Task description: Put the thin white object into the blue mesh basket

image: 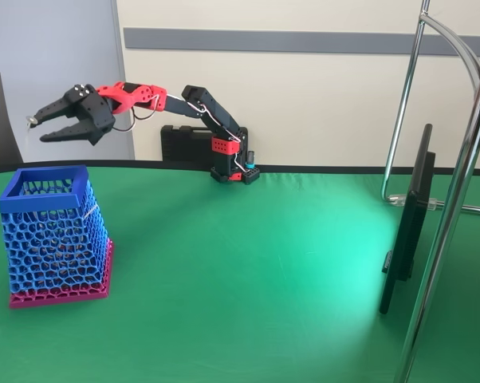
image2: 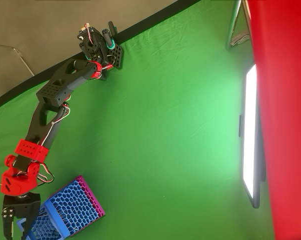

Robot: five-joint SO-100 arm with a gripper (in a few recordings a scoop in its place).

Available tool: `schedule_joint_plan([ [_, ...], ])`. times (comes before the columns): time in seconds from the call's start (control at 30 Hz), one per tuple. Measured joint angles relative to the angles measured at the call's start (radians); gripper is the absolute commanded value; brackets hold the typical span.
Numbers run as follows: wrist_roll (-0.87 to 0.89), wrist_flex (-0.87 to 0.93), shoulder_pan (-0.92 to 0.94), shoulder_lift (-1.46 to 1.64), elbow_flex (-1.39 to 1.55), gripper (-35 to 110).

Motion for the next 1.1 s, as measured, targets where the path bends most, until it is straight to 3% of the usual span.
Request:
schedule_joint_plan([
  [0.87, 0.138, 0.003, -0.028, -0.006, 0.052, 29],
  [1.1, -0.092, -0.126, -0.028, -0.006, 0.195, 32],
])
